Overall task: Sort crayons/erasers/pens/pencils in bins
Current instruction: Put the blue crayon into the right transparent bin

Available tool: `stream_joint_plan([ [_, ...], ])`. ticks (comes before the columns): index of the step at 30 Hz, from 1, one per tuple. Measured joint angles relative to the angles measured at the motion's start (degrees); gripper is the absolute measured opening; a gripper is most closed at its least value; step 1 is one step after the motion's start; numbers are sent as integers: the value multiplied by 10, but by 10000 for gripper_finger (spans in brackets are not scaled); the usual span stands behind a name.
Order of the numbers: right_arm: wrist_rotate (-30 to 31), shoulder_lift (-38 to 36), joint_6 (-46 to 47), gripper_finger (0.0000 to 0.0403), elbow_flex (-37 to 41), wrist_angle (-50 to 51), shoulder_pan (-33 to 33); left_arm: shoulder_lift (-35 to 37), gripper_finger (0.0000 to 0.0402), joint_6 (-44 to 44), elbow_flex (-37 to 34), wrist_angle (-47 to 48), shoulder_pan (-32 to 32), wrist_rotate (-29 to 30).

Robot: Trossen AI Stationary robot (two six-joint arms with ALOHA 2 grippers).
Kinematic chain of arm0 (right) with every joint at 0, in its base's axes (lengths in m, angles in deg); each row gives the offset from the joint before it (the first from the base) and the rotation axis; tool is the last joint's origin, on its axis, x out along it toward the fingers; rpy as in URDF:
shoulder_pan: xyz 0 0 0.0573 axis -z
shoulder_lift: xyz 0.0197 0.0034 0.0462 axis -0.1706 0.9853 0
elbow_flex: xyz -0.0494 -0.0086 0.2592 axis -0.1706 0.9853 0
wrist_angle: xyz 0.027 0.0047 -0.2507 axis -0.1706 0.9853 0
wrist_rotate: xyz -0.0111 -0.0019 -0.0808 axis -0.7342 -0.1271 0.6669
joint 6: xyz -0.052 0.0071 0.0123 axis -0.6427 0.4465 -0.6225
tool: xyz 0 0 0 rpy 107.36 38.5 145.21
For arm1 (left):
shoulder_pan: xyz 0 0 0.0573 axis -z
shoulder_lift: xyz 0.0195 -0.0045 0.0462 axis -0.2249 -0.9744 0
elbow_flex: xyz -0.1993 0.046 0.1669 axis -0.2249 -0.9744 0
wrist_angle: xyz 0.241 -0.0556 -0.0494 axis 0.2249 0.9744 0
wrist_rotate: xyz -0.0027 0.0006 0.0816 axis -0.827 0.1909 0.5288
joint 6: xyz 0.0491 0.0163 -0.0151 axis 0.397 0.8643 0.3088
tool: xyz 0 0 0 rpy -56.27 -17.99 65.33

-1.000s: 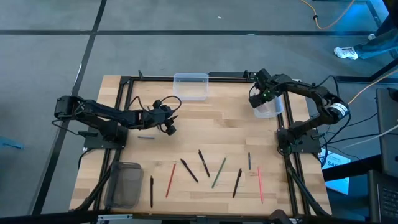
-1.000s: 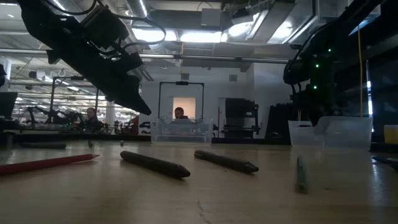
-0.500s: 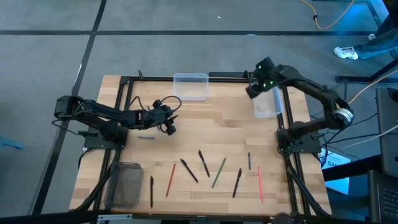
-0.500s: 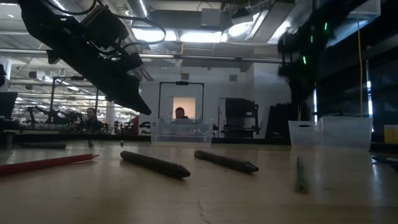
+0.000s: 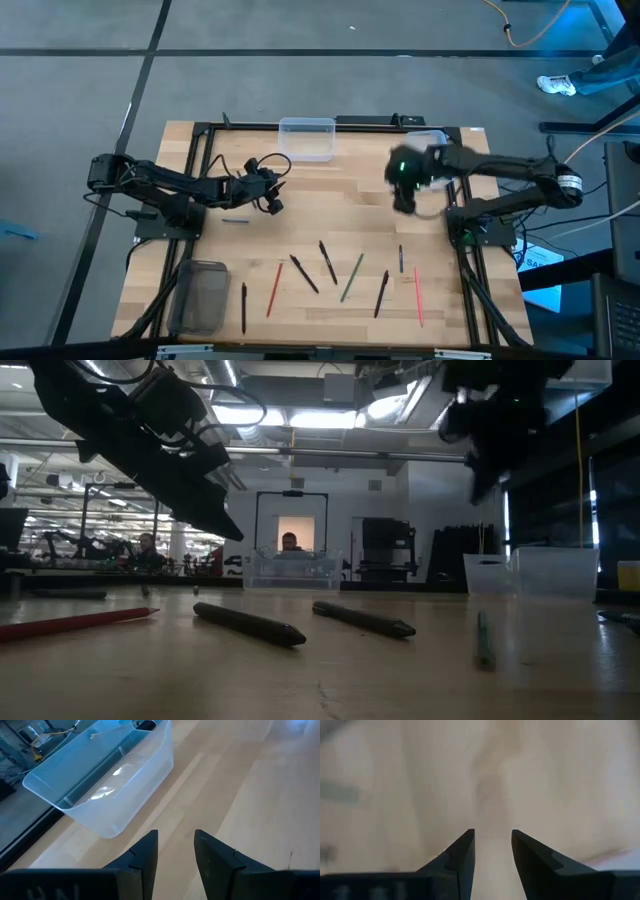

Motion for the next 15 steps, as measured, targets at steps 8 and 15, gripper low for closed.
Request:
stream_joint_plan([
  [8,-83,85,-98,134,19,-1,-130,0,120,24,0,-44,-3,3],
  [15,-84,182,-229,134,19,36,-211,0,120,37,0,-57,-6,3],
])
